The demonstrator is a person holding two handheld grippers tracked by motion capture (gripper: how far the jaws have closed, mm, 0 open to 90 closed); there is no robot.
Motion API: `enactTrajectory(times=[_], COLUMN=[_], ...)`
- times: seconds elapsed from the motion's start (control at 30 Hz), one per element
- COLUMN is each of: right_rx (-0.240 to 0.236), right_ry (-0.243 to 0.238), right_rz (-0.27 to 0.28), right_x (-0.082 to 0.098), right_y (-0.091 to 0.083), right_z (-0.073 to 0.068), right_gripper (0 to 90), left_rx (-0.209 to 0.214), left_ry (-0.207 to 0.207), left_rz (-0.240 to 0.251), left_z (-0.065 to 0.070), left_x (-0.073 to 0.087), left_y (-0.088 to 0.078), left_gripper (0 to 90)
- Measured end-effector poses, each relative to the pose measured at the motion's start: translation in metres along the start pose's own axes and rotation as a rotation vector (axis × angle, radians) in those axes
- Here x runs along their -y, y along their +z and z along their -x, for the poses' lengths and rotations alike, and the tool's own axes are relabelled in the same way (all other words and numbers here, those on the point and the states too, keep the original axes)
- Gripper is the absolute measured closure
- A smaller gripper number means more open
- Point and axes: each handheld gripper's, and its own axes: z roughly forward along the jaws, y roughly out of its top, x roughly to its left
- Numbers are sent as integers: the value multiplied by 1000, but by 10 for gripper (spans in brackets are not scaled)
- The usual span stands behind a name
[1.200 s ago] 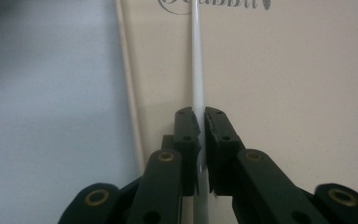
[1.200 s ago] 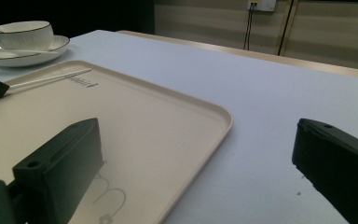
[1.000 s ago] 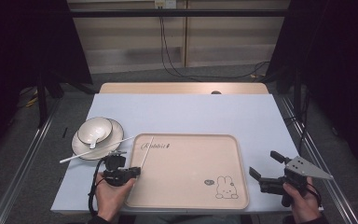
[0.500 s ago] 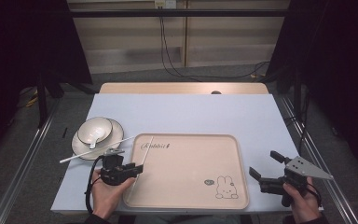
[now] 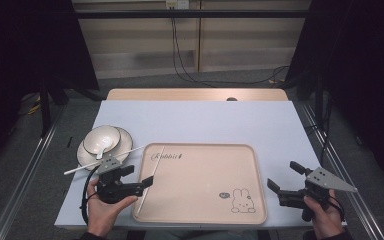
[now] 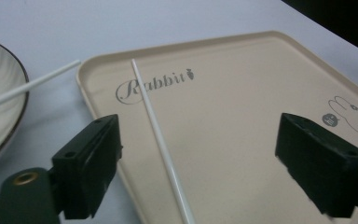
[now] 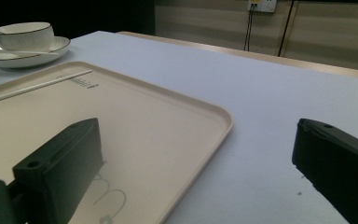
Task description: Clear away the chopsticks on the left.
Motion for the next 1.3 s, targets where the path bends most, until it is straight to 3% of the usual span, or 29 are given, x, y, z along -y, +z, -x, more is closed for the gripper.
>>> enactTrajectory(times=[0.13,0.2,0.4,0.47,0.57,0.93,1.07,1.2,1.27,1.3], right_rx=[-2,-1,1,3,1,1,8,3,5,5], right_ry=[-5,-5,-6,-7,-5,-10,-4,-11,-10,-10], right_rz=[-1,-1,-1,-1,-1,-2,-1,-4,-2,-2], right_x=[0,0,0,0,0,0,0,0,0,0], right_y=[0,0,0,0,0,0,1,1,1,1], right_z=[0,0,0,0,0,0,1,0,1,1], right_gripper=[13,13,13,13,13,13,13,13,13,13], left_rx=[36,62,54,77,151,104,113,91,101,122], left_ry=[36,56,80,97,149,183,193,191,179,204], left_rz=[34,26,24,22,-13,-4,-6,-37,-62,-76], left_z=[-8,-13,-27,-31,-37,-78,-97,-115,-125,-128], left_x=[1,2,5,5,4,2,-1,-6,-8,-8], left_y=[-10,-17,-34,-39,-46,-85,-96,-100,-98,-97], left_gripper=[82,74,62,55,58,41,41,55,103,103])
